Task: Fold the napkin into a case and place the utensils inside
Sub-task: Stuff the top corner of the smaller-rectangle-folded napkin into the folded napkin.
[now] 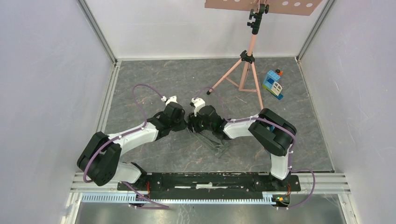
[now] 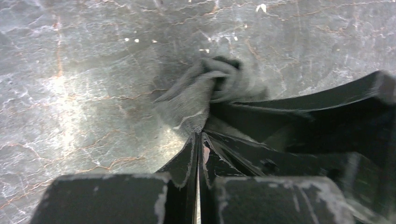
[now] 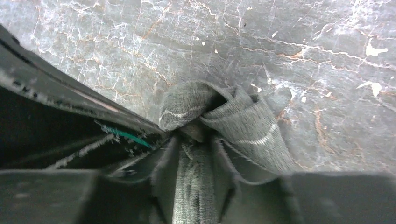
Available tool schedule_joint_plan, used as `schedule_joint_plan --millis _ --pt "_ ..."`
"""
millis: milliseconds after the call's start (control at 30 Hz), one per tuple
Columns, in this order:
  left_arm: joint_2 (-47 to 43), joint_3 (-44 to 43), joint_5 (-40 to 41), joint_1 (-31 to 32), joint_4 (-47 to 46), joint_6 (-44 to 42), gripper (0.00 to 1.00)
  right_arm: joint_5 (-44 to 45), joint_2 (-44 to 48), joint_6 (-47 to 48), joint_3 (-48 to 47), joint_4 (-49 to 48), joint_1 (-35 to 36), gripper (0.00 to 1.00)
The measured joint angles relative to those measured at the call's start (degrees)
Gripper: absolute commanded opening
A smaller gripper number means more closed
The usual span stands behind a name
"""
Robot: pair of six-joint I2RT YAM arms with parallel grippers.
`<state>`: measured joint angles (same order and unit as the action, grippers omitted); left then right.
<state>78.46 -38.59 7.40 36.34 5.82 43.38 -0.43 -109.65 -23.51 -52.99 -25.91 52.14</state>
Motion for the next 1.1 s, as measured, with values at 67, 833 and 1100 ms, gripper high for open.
schedule_joint_plan --millis 67,833,1100 --pt "-0.1 0.2 0.5 -0.2 0.9 -0.1 0.02 -1.5 1.1 -0.3 0.9 0.1 -0.8 0.49" --pt "-0.2 0.2 -0.2 -0.2 0.8 -0.4 0.02 -15.1 1.7 -4.0 1.7 -1.9 -5.8 0.14" --pt "1.9 -1.0 -0.4 -0.3 0.5 -0.4 0.02 -16.4 -5.0 -7.4 -0.5 -8.3 -5.9 0.24"
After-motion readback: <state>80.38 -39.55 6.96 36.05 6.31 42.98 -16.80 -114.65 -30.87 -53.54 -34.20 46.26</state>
